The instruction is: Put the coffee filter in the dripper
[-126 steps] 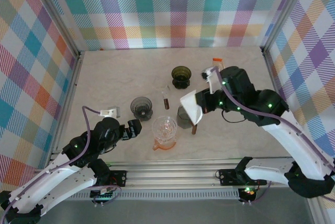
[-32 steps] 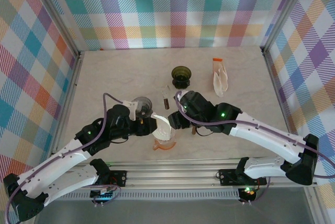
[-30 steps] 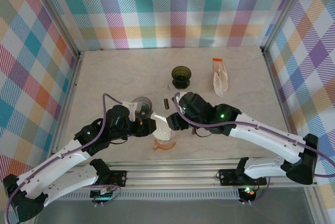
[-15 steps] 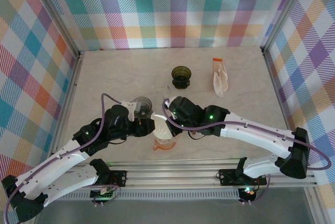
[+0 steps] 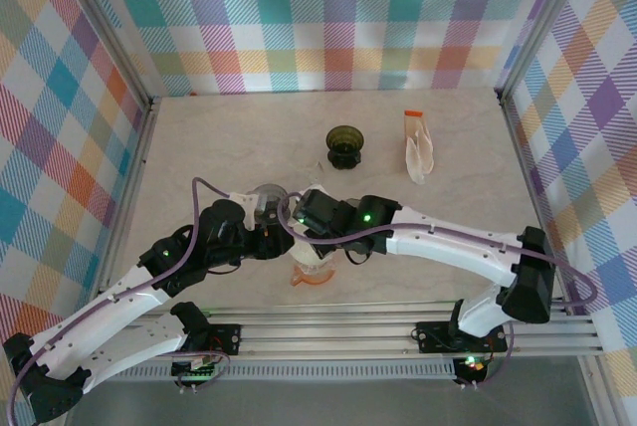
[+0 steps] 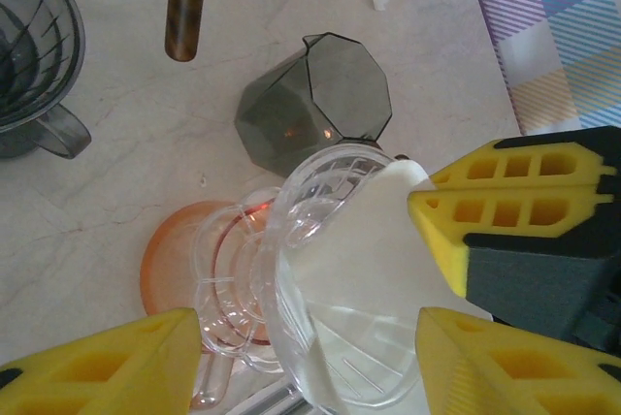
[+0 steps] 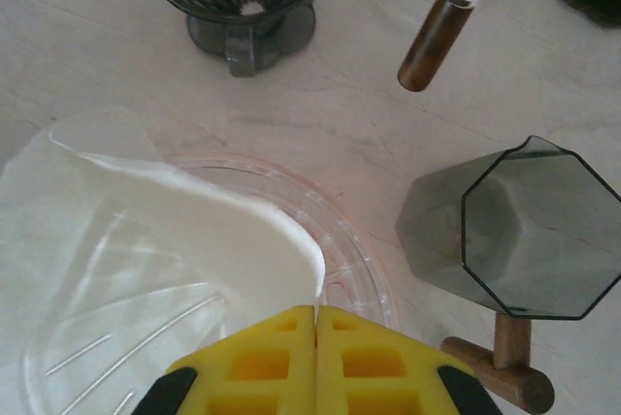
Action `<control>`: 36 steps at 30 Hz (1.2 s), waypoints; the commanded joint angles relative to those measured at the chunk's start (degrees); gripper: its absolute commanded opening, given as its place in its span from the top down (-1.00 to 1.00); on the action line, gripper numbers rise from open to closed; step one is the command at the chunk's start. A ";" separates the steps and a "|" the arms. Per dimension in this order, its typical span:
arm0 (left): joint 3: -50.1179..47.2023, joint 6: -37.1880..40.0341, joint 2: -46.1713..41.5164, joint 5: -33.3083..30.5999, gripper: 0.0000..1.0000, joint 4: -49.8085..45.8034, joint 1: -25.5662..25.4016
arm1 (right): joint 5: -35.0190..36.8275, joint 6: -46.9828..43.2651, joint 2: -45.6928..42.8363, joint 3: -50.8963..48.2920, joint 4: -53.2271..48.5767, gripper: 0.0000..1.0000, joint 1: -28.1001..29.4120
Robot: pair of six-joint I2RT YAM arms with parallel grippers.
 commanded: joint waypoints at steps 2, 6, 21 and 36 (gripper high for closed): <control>-1.05 -1.03 0.23 -1.10 -0.23 -0.51 -0.37 | 3.87 0.42 1.49 2.32 -3.32 1.00 0.67; -1.54 -0.91 1.03 -0.80 -0.24 -0.35 -0.43 | 4.36 0.79 2.25 2.49 -3.10 1.00 1.03; -3.46 -0.67 1.89 -0.62 0.00 -1.84 -0.37 | 4.36 2.15 2.88 2.40 -2.72 1.00 1.19; -4.05 -0.62 2.72 -0.23 0.04 -1.10 -0.37 | 1.08 2.97 -2.81 1.33 -0.68 -0.18 -0.46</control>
